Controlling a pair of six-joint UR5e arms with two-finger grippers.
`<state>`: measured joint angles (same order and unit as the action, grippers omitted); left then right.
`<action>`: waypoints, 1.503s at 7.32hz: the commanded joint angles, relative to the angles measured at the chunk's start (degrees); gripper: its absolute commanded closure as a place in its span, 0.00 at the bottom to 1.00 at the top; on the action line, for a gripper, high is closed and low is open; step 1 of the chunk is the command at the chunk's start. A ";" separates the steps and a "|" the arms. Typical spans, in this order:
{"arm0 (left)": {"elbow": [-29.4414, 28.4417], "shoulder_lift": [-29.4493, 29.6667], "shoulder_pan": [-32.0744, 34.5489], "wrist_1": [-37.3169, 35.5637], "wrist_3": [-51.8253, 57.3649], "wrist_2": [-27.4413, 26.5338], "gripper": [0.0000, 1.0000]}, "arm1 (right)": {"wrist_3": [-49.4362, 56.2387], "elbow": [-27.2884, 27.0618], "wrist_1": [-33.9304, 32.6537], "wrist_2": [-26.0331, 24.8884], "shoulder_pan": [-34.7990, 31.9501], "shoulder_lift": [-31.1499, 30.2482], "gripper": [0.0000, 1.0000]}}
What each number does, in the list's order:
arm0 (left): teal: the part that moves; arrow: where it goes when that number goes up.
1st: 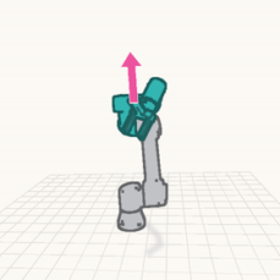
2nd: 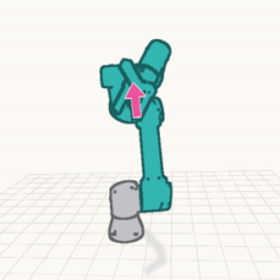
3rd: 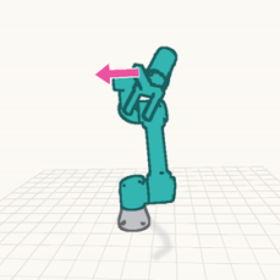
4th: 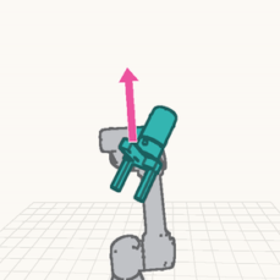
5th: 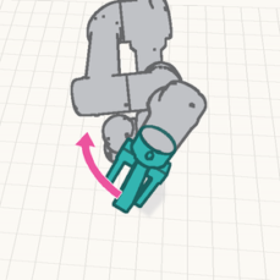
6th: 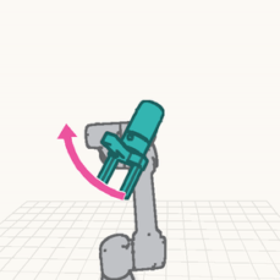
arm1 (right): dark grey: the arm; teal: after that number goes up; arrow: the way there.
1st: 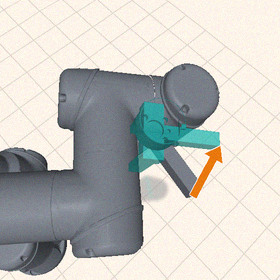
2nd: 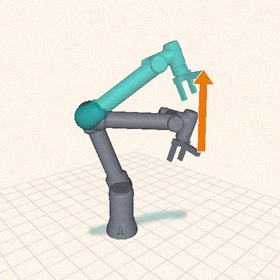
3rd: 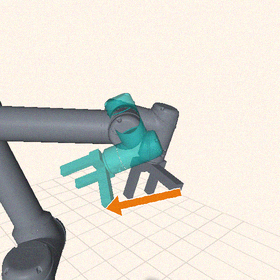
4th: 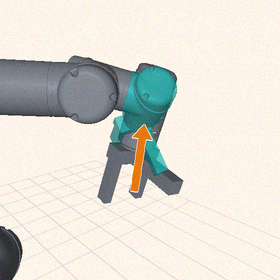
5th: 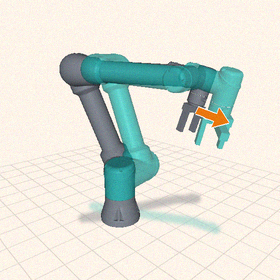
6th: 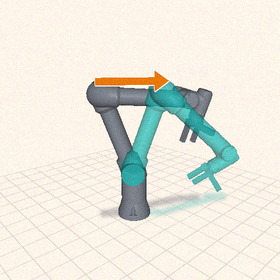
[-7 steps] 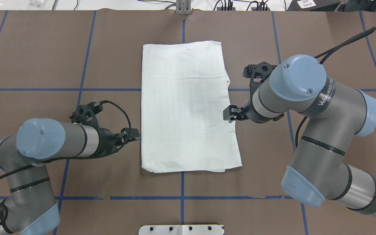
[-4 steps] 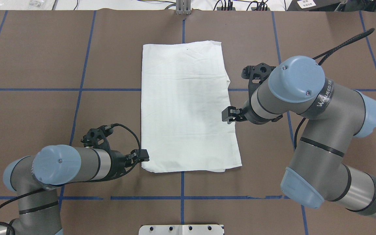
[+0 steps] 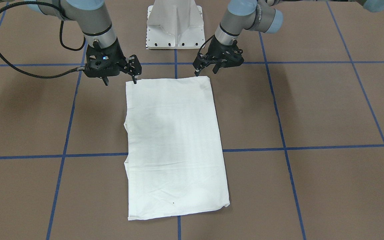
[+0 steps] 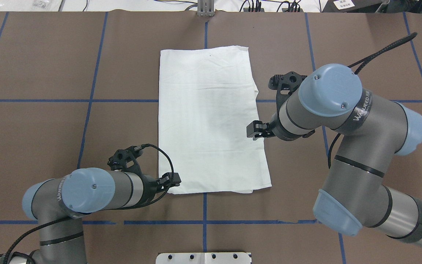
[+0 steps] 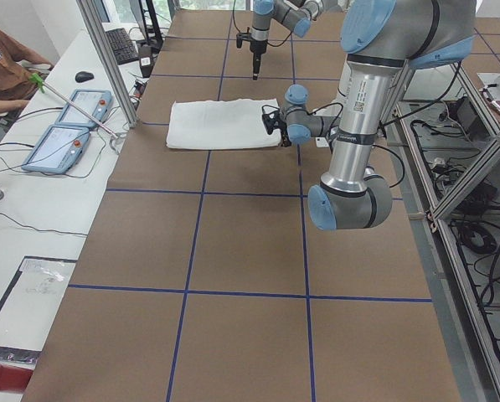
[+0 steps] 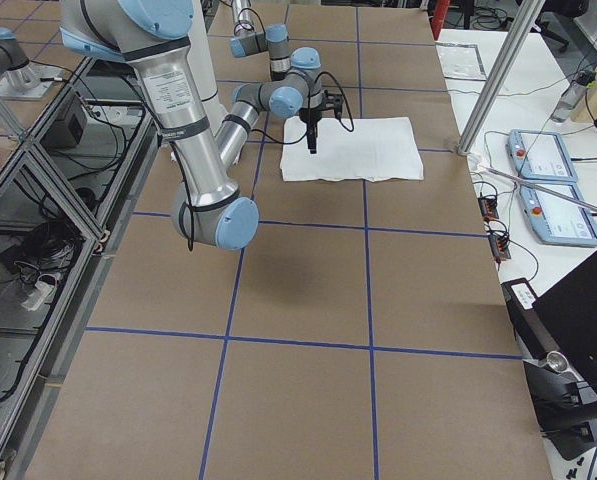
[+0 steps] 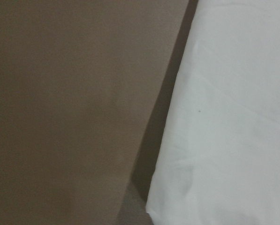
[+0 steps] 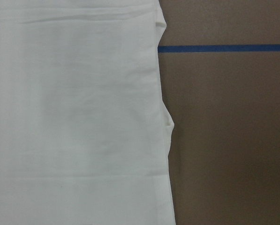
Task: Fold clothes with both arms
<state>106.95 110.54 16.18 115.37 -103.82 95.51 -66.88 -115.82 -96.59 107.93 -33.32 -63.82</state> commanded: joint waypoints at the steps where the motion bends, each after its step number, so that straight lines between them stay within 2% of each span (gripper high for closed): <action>1: -2.17 1.44 -0.19 -1.73 0.28 -0.14 0.07 | 0.00 0.15 0.00 0.00 0.01 0.10 0.00; 4: -2.54 1.35 -0.19 -1.73 0.28 -0.14 0.22 | 0.00 0.06 0.00 0.00 0.09 0.19 0.00; 5: -2.54 1.44 -0.27 -1.64 0.20 -0.14 0.30 | 0.00 0.06 0.00 0.00 0.09 0.19 0.00; 6: -2.54 1.52 -0.27 -1.56 0.20 -0.14 0.43 | 0.00 0.06 0.00 -0.09 0.09 0.10 0.00; 8: -2.45 1.52 -0.19 -1.64 0.20 -0.14 0.54 | 0.00 0.24 0.00 0.00 0.09 0.10 0.00; 11: -2.54 1.44 0.51 -1.64 0.72 -0.32 0.53 | 0.09 0.33 0.00 0.09 0.09 -0.08 0.00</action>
<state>104.48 112.05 16.36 113.79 -103.28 95.23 -66.83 -115.56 -96.59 108.00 -33.22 -63.80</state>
